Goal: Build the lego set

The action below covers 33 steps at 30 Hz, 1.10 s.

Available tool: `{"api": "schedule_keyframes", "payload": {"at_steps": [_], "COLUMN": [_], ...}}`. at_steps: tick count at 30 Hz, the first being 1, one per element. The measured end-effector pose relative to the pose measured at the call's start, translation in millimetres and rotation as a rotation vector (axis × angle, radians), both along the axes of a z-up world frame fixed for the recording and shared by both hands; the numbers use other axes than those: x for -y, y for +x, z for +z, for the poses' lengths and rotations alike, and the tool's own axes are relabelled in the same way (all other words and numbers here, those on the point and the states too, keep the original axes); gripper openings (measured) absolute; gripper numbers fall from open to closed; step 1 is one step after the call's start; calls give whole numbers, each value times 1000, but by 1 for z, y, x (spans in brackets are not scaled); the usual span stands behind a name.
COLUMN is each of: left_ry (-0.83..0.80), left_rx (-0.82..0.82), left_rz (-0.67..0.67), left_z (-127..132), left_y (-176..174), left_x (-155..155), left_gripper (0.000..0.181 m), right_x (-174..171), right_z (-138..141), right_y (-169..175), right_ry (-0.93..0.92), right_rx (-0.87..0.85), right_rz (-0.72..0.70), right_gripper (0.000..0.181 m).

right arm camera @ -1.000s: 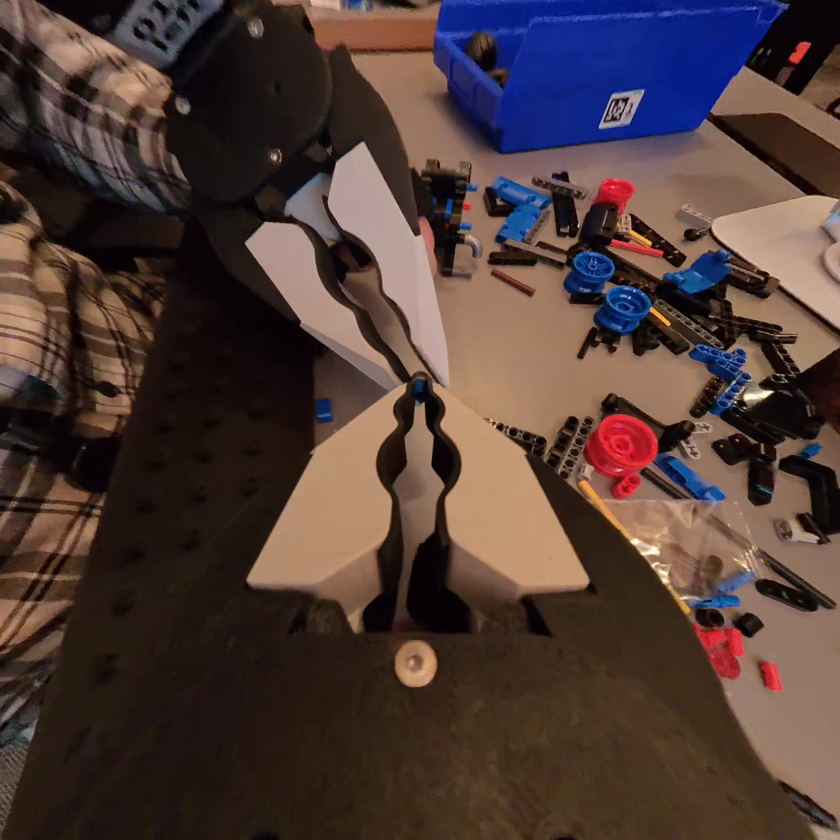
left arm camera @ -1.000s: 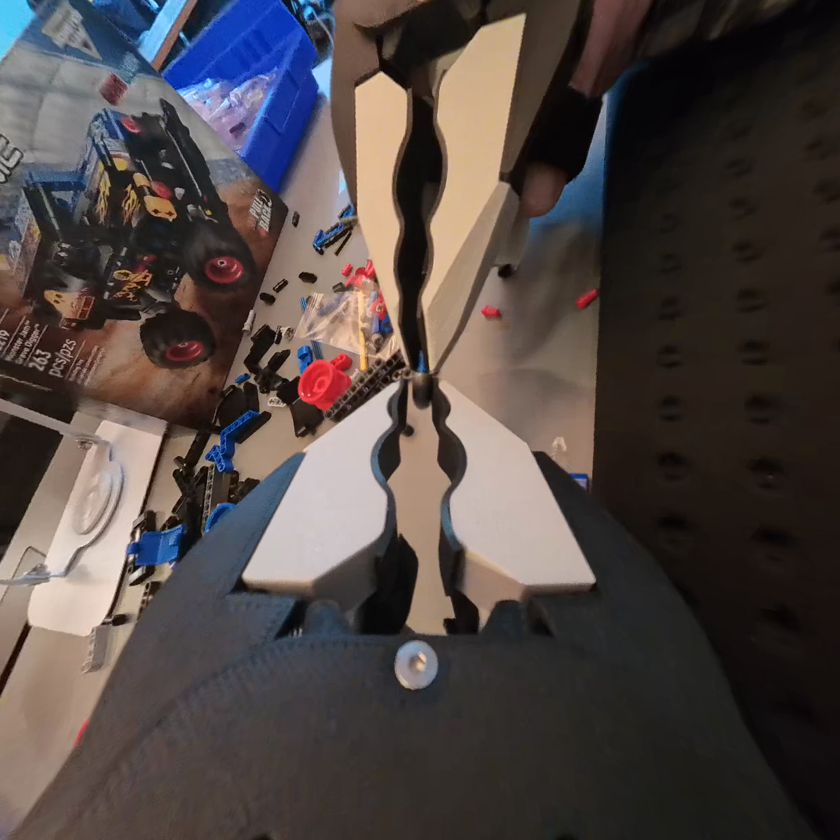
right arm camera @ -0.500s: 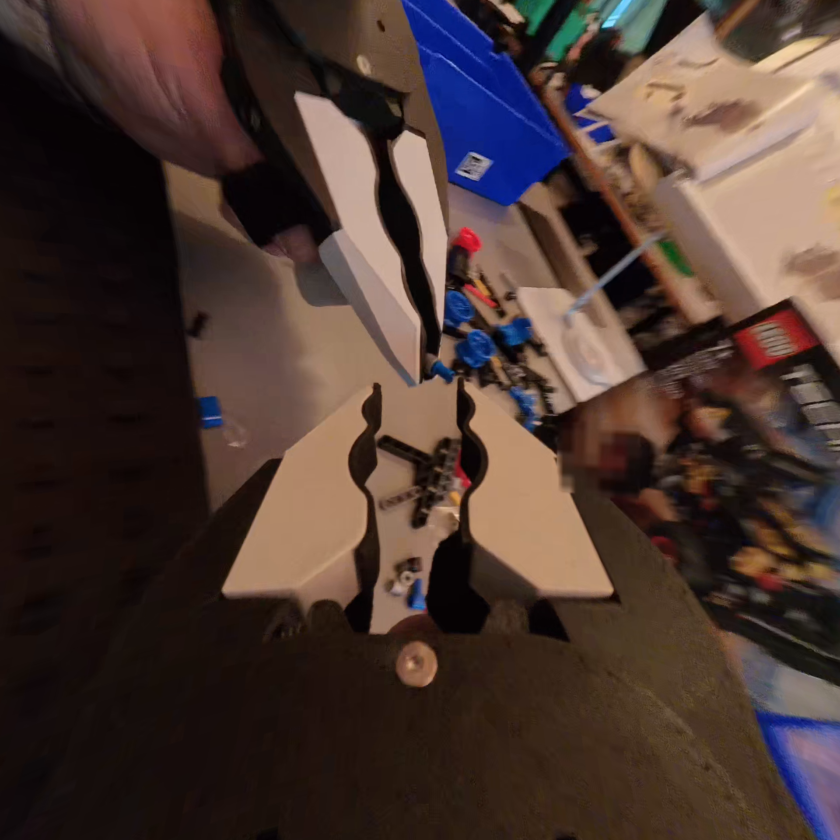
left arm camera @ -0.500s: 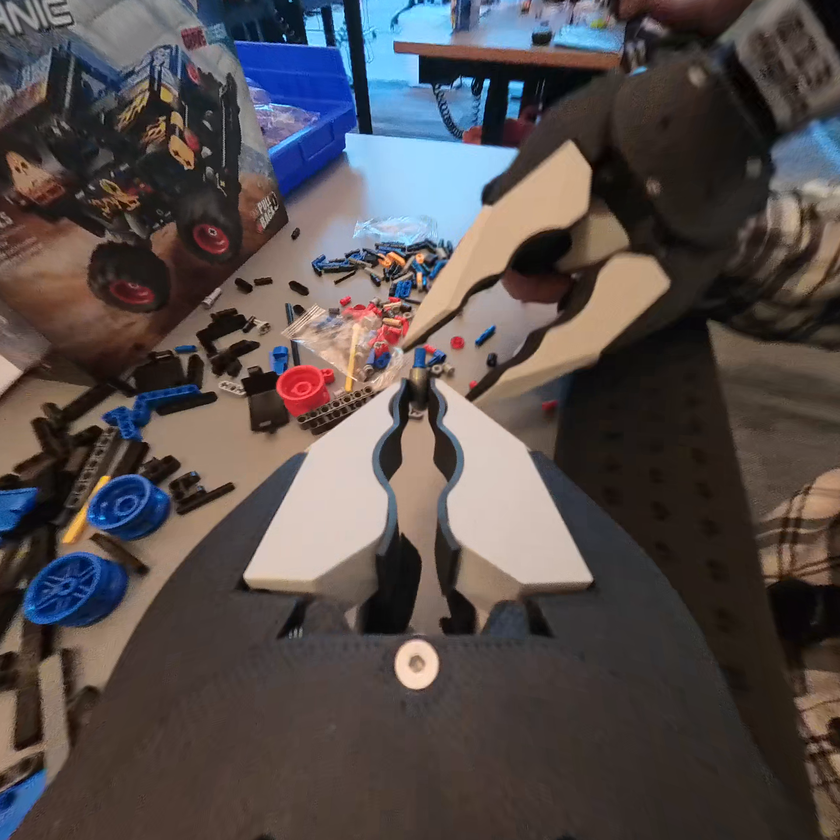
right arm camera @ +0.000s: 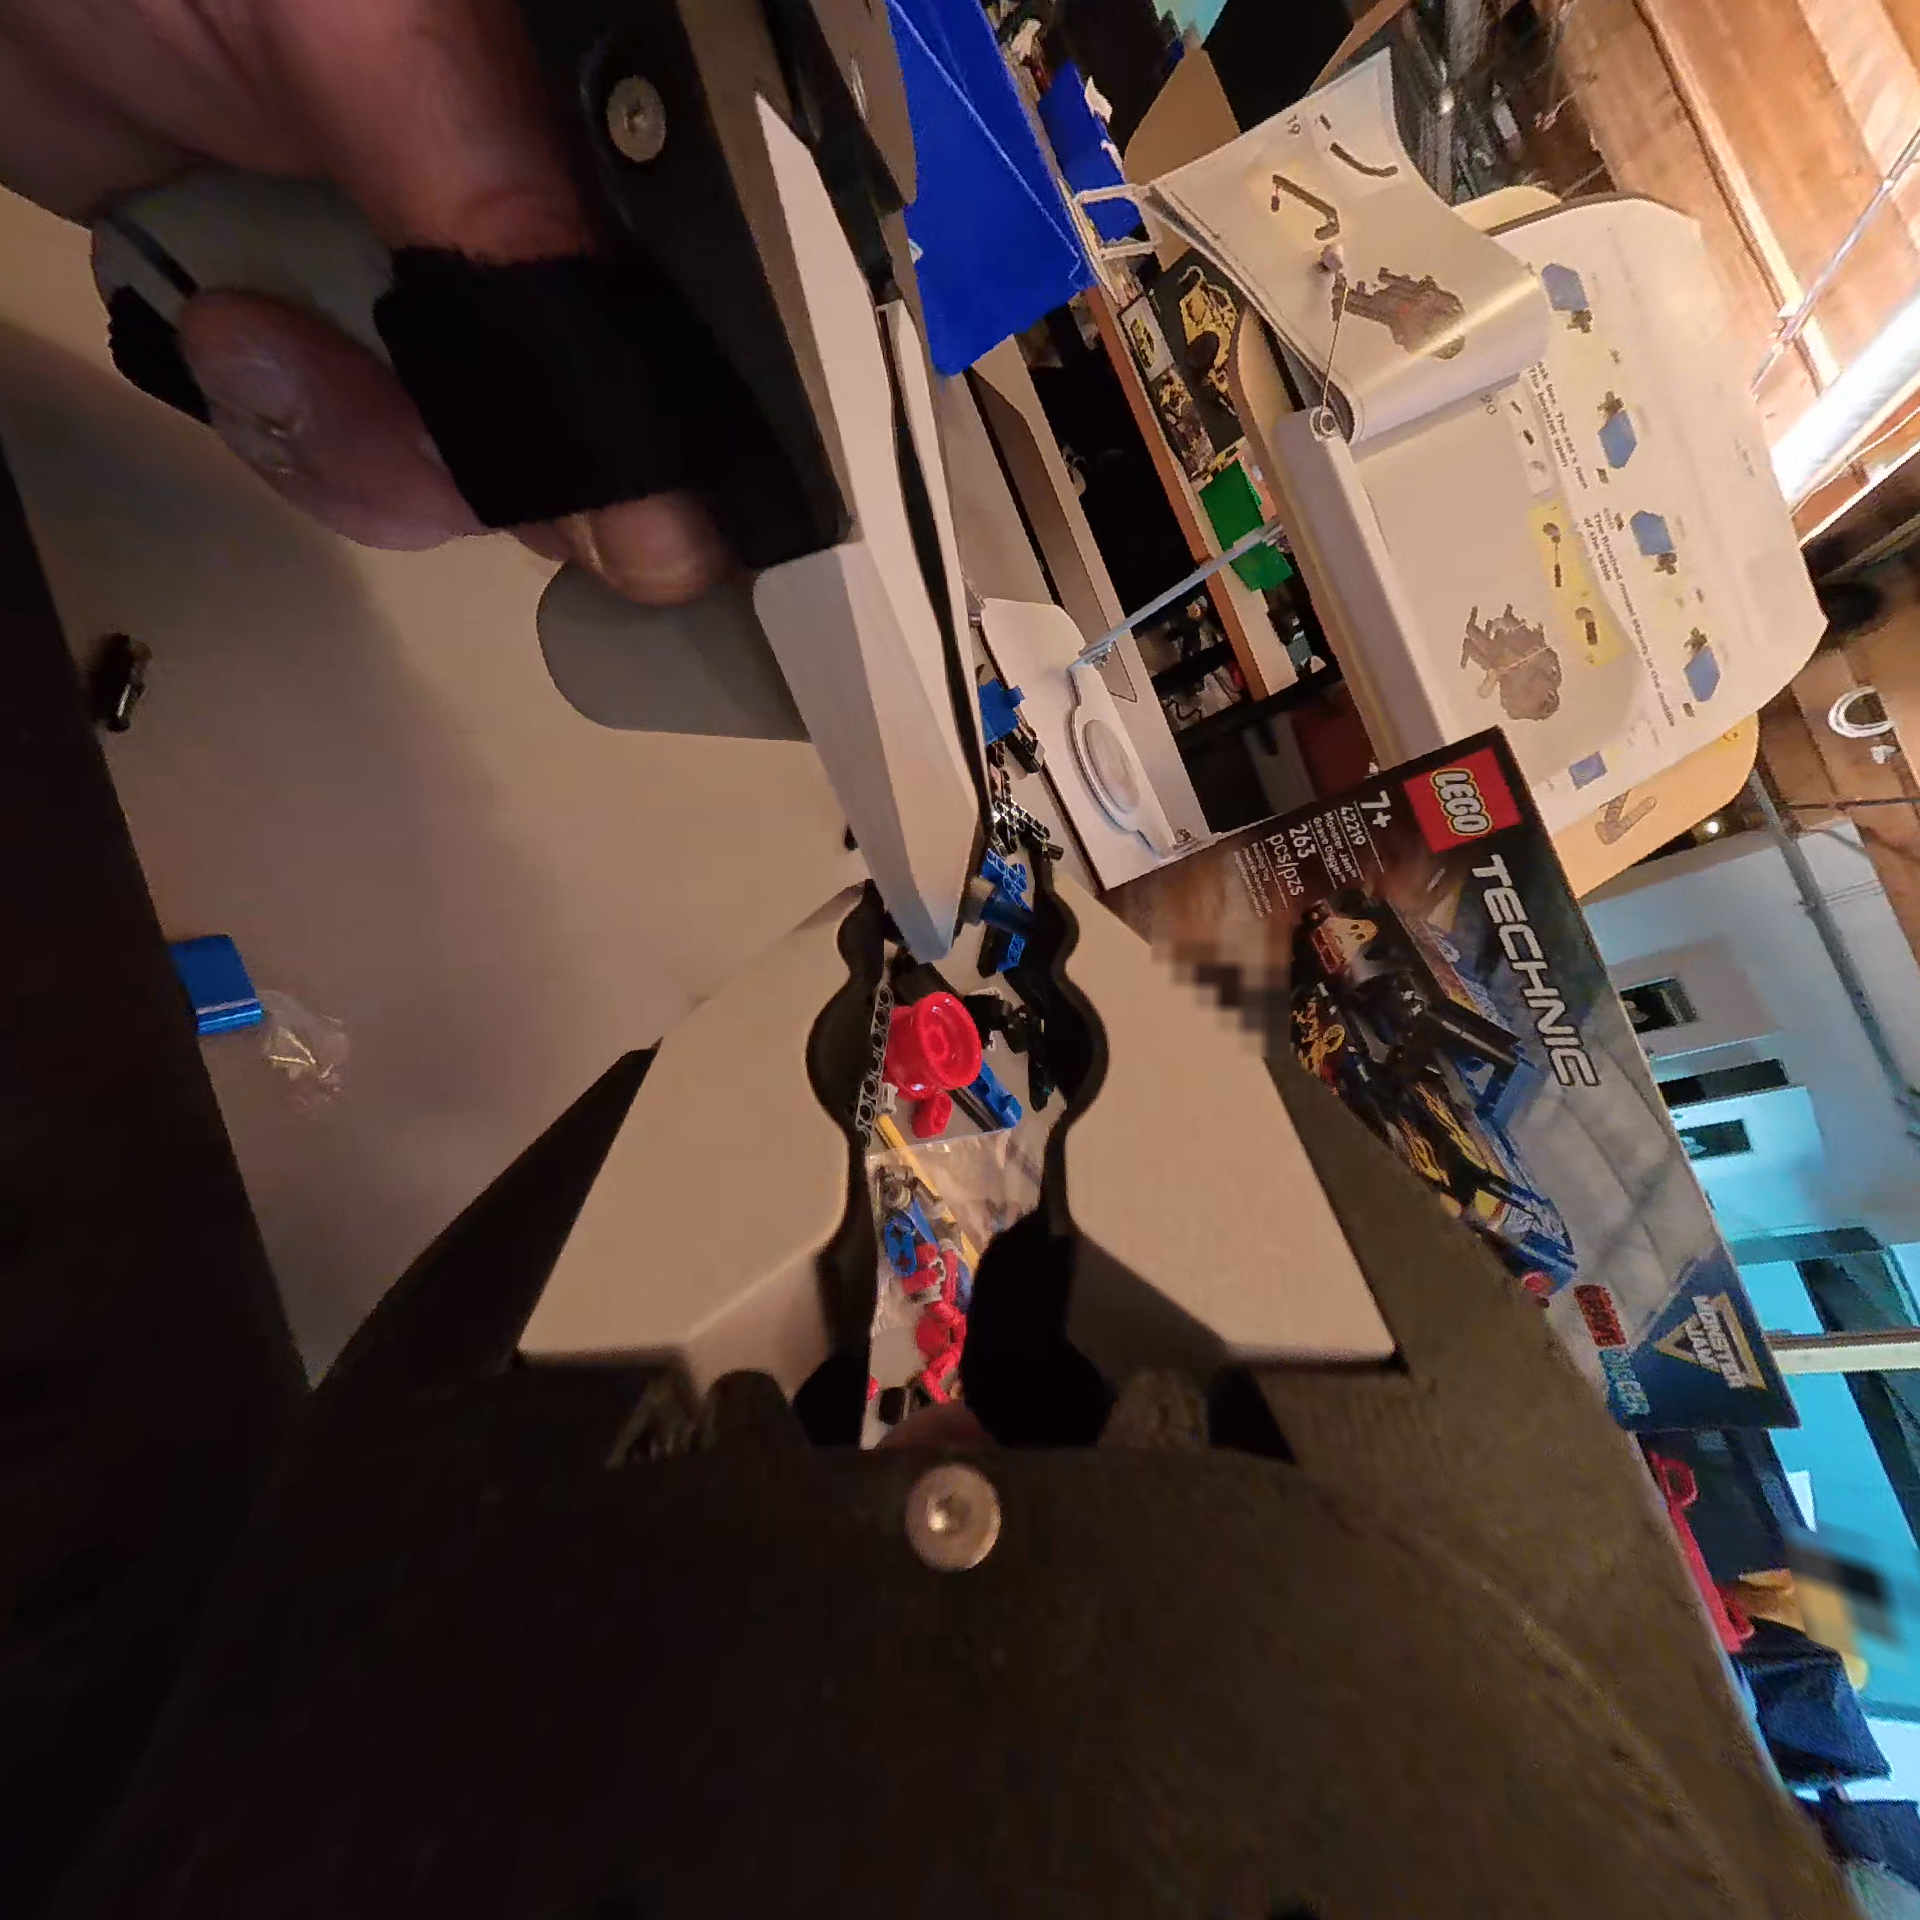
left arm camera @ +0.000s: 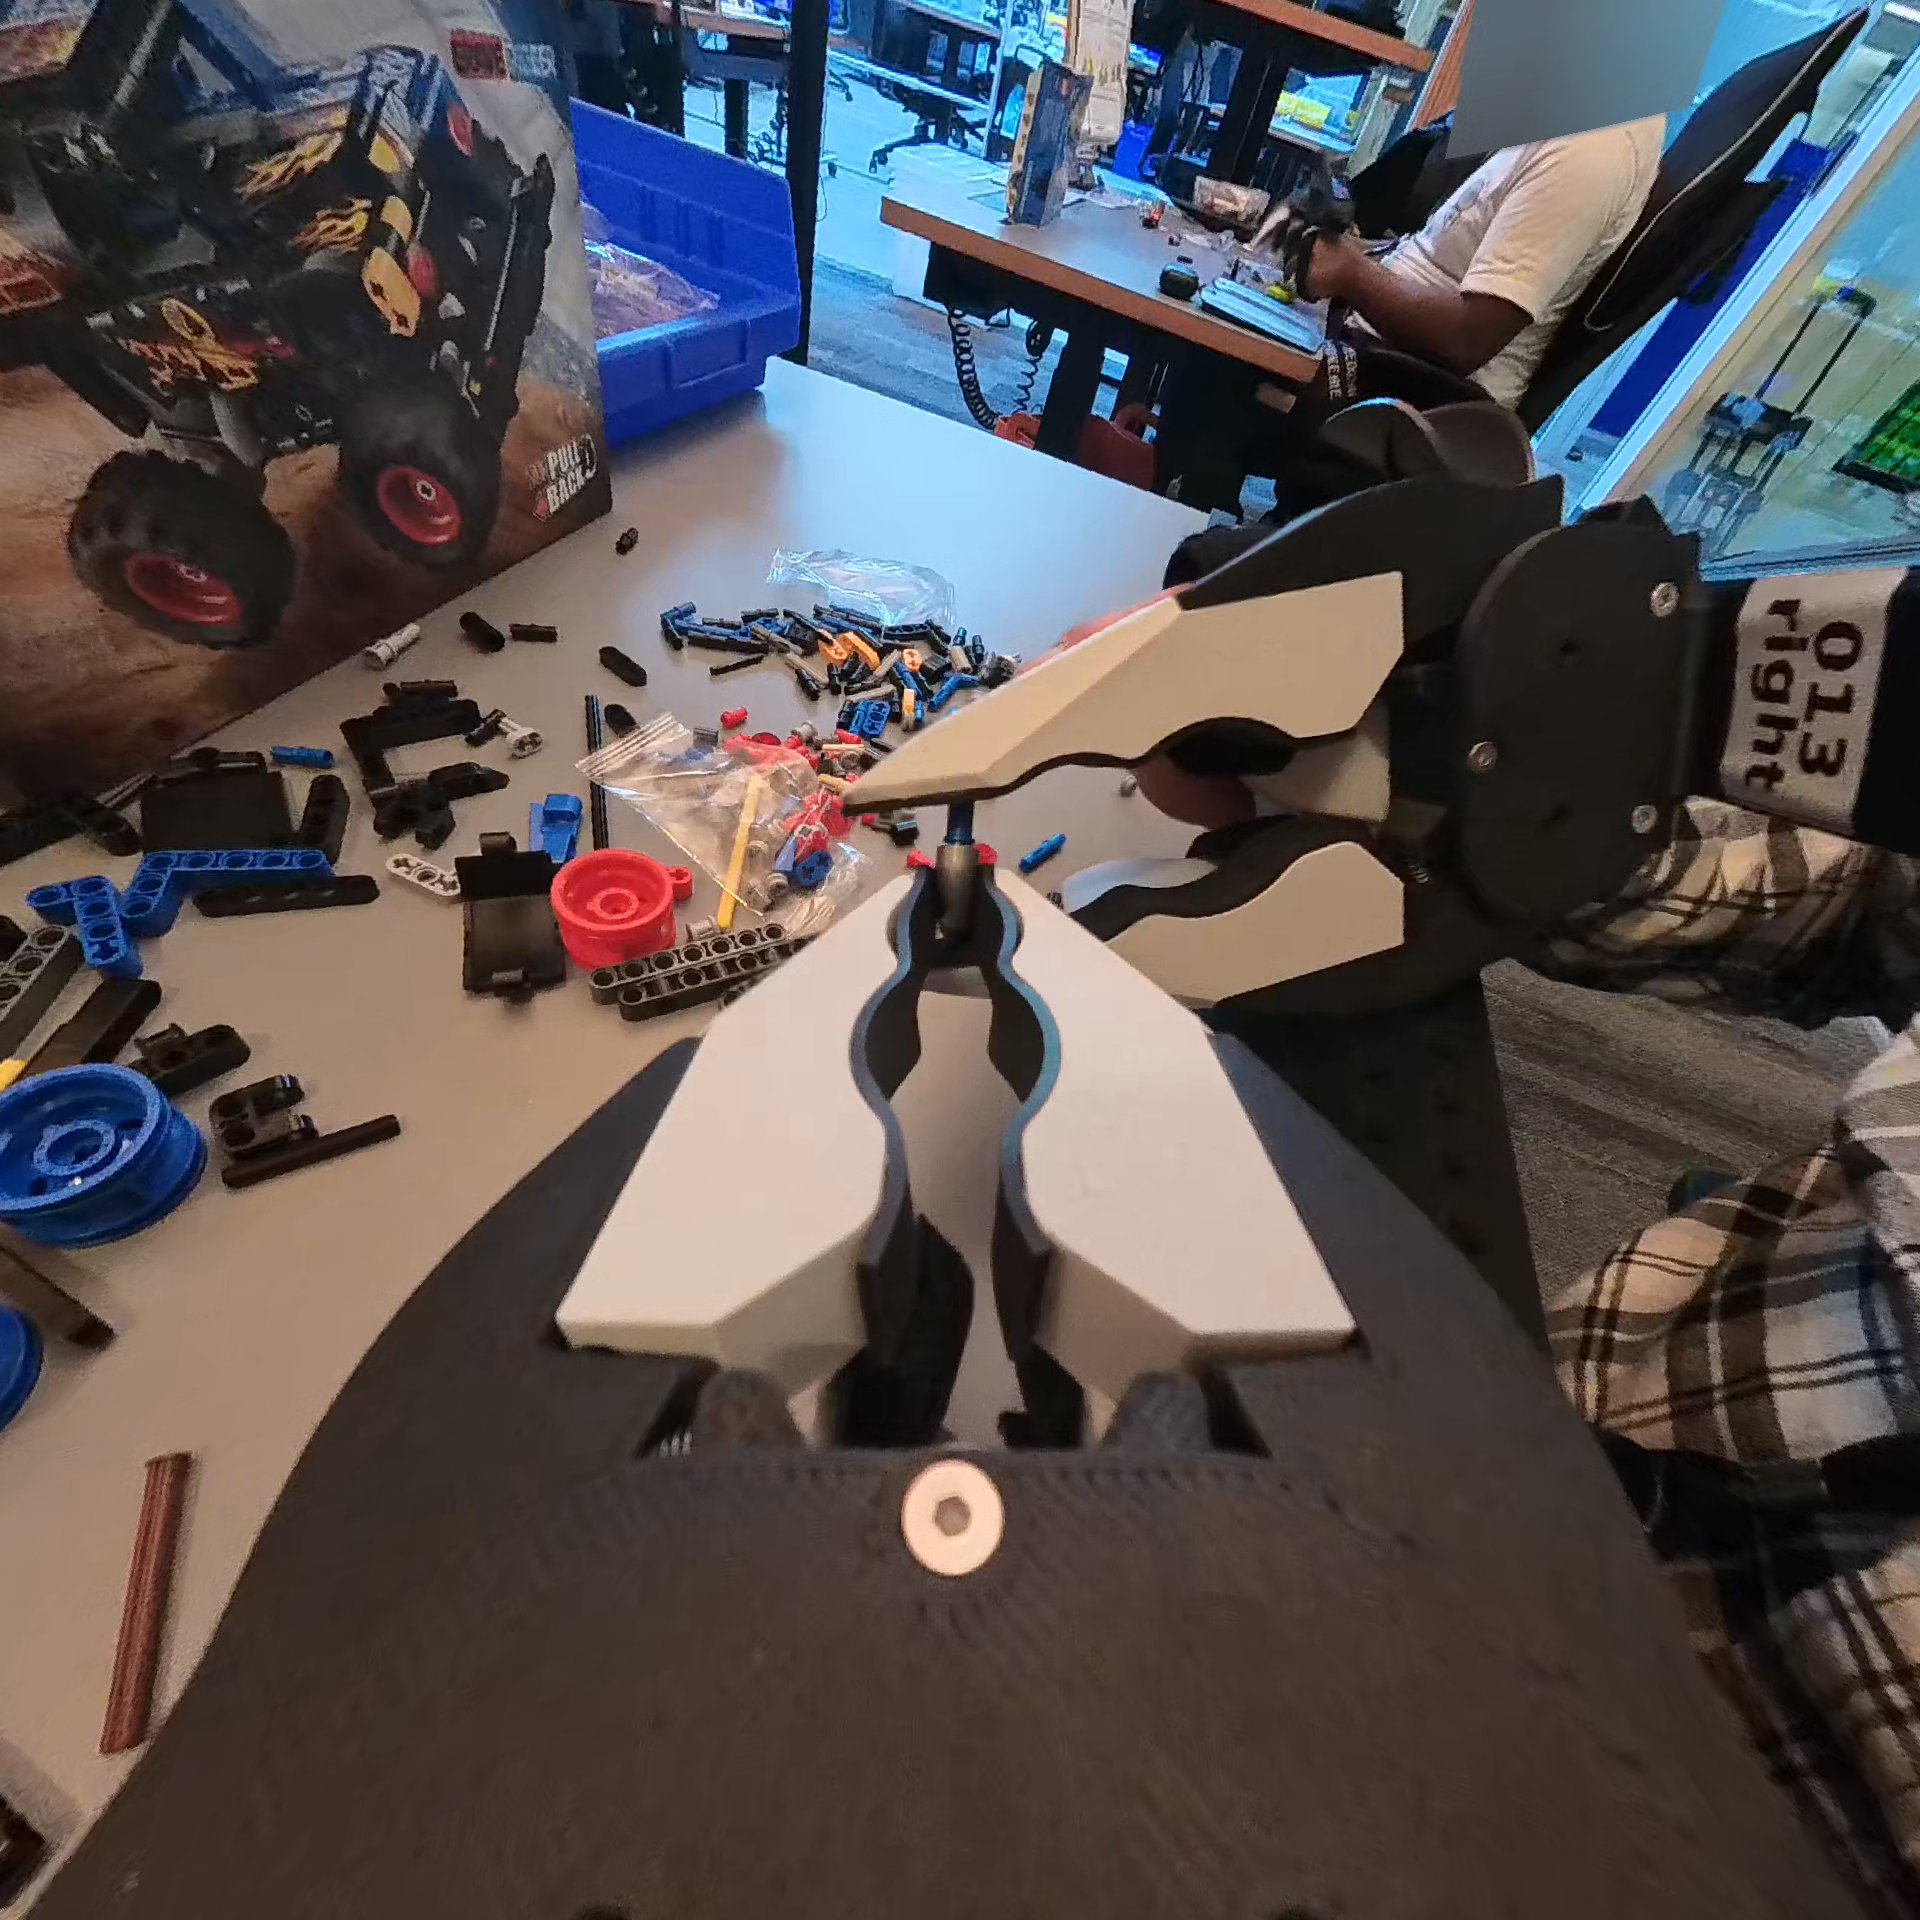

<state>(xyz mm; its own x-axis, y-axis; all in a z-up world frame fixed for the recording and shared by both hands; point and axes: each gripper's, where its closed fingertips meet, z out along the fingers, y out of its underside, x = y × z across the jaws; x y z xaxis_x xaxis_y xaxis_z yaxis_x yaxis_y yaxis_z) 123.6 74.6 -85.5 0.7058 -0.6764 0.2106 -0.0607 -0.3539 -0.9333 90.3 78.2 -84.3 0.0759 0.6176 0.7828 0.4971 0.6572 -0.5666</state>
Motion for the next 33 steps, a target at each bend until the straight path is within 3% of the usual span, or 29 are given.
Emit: {"api": "schedule_keyframes", "payload": {"at_steps": [10,13,18,23,28,33], "left_ry": [-38,-17,43,29,7,-8], "left_rx": [-32,-5,-188,-311,-404,-451], "left_rz": [9,0,4,-35,-85,-110], "left_z": [-13,-5,-13,-25,-39,-47], "left_y": [-3,-4,-10,-13,-8,-8], "left_x": [-2,-2,1,6,12,15], "left_gripper": [4,5,5,5,6,6], "right_x": [-1,-1,8,-15,-62,-78], "right_z": [-14,-7,-12,1,2,-22], "right_y": [-3,-4,8,59,144,187], "right_ry": [3,-31,-137,-261,-377,-524], "right_rx": [85,27,40,-7,41,133], "right_rz": [-9,-1,31,-67,-273,-315], "right_gripper": [25,27,34,24,17,11]}}
